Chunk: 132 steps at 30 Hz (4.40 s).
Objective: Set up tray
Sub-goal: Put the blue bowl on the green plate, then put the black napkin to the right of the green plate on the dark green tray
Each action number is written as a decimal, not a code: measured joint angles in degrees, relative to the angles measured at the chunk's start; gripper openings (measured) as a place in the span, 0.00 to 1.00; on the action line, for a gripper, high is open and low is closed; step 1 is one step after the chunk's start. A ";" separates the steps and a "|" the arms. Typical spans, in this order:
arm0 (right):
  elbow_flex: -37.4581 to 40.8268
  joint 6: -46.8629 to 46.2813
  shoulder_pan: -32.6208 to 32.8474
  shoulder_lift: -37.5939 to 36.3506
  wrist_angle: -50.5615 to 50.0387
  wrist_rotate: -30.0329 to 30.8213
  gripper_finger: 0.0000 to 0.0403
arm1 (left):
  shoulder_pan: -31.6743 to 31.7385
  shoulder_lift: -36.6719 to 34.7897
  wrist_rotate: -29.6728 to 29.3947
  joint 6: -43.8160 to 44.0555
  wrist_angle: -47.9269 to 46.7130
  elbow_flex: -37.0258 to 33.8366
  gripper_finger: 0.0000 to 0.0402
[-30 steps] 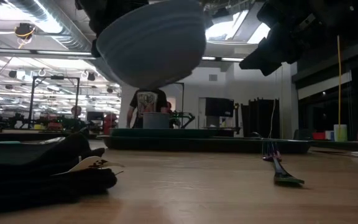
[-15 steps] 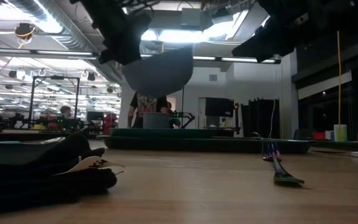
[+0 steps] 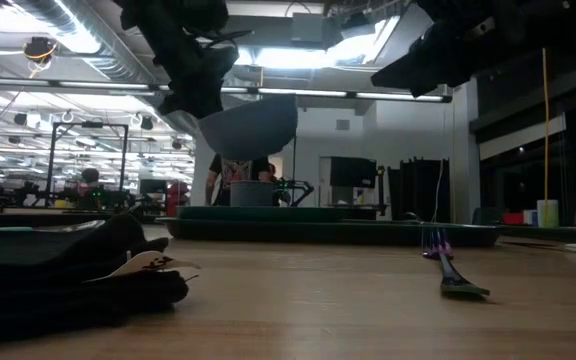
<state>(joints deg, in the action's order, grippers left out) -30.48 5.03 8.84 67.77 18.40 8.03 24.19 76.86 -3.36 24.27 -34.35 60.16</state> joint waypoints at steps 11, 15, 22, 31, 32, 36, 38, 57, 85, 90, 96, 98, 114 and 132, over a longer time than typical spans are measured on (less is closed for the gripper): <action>0.00 5.88 -0.02 0.01 0.36 4.94 0.06 | 3.87 1.22 1.35 -2.30 1.97 0.00 0.01; -0.02 8.89 -0.59 0.00 1.02 5.15 0.06 | 4.98 4.76 3.44 -4.55 3.68 0.00 0.01; -0.02 8.97 -2.59 0.00 0.64 5.04 0.06 | 8.86 10.89 8.25 -5.76 4.13 0.00 0.01; -0.04 8.84 -3.43 0.00 -0.15 4.96 0.06 | 10.07 16.22 8.97 -4.63 7.06 0.00 0.01; -0.04 8.79 -3.43 0.02 -0.24 4.95 0.06 | 10.05 16.55 9.17 -4.61 6.92 0.00 0.01; -0.07 8.71 -3.43 0.00 -0.60 4.92 0.06 | 10.05 17.07 10.42 -6.01 6.82 0.00 0.01; -0.07 8.69 -3.43 0.01 -0.61 4.92 0.06 | 9.92 17.07 10.71 -6.32 7.01 0.00 0.03; -0.07 8.53 -3.43 0.01 -1.21 4.85 0.06 | 8.91 12.33 11.39 -7.63 7.78 0.00 0.17; -0.07 2.85 -3.43 0.00 -0.99 4.87 0.06 | -15.41 -8.98 -18.21 -37.30 2.62 0.00 0.00; -0.07 3.02 -3.43 0.02 -0.99 4.87 0.06 | -29.89 -8.98 -23.56 -30.09 -1.54 0.00 0.00; -0.07 5.82 -3.42 0.00 -1.00 4.87 0.05 | -48.09 -6.19 -35.90 -22.21 -2.52 0.00 0.00; -0.07 6.01 -3.43 0.02 -0.97 4.87 0.04 | -52.51 -3.21 -39.88 -22.45 -0.56 0.00 0.00; -0.07 2.76 -2.17 0.00 -1.05 4.37 0.02 | -66.77 22.97 -35.96 -15.64 -7.20 18.30 0.00; -0.04 0.16 0.04 0.01 -1.10 4.37 0.02 | -73.83 42.00 -20.03 8.25 -24.68 46.51 0.00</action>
<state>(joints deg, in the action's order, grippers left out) -30.52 5.19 8.88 67.78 17.30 12.40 -49.64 118.86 -23.39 32.52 -59.02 106.67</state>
